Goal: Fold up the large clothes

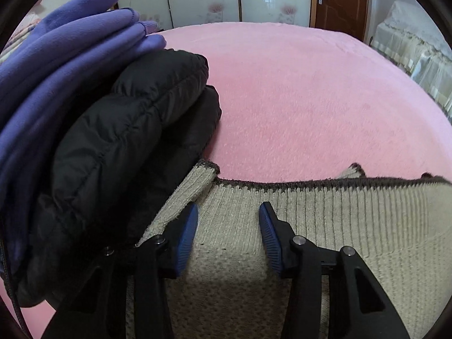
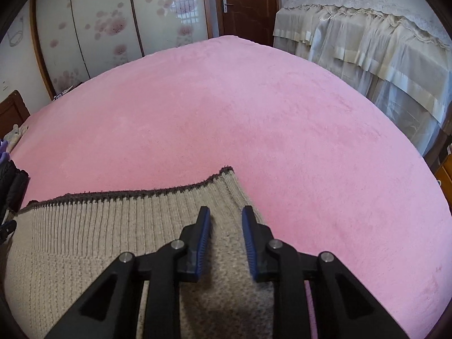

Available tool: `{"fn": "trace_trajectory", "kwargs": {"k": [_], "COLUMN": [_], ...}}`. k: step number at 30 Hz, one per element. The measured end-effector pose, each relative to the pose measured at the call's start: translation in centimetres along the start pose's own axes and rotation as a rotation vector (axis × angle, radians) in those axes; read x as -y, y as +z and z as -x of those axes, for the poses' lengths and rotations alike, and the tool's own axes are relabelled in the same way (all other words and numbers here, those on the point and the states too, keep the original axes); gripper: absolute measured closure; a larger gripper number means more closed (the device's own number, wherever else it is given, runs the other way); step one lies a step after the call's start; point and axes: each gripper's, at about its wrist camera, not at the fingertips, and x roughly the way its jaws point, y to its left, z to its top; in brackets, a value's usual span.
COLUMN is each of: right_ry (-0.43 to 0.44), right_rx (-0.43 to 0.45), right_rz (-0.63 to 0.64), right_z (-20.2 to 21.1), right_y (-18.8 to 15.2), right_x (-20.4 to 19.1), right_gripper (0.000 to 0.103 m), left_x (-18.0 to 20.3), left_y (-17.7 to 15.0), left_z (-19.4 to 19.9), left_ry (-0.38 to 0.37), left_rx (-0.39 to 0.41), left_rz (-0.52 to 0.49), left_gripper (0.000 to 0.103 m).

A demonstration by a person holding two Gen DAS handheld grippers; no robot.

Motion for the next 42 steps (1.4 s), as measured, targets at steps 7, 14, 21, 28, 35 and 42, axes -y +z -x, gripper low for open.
{"fn": "trace_trajectory", "kwargs": {"k": [7, 14, 21, 28, 35, 42], "right_ry": [0.012, 0.084, 0.196, 0.319, 0.412, 0.428], "right_rx": [0.017, 0.090, 0.133, 0.171, 0.201, 0.220], "right_rz": [0.003, 0.001, 0.013, 0.007, 0.044, 0.093], "right_z": [1.0, 5.8, 14.3, 23.1, 29.5, 31.6], "right_y": [-0.1, -0.7, -0.7, -0.8, -2.3, -5.5], "right_x": [-0.1, -0.1, -1.3, -3.4, -5.8, -7.8], "right_gripper": [0.081, 0.081, 0.078, 0.078, 0.078, 0.078], "left_x": [0.6, 2.7, 3.4, 3.9, 2.5, 0.4], "left_y": [0.1, -0.9, -2.1, -3.7, -6.2, -11.0], "left_z": [-0.2, 4.6, 14.3, 25.2, 33.4, 34.7], "left_ry": [0.031, 0.028, -0.102, -0.185, -0.225, -0.252], "left_rx": [-0.003, 0.104, 0.168, 0.171, 0.180, 0.188], "left_rz": [-0.022, -0.036, -0.004, -0.035, 0.042, 0.165], "left_gripper": [0.055, 0.041, 0.018, 0.012, 0.007, 0.006]}}
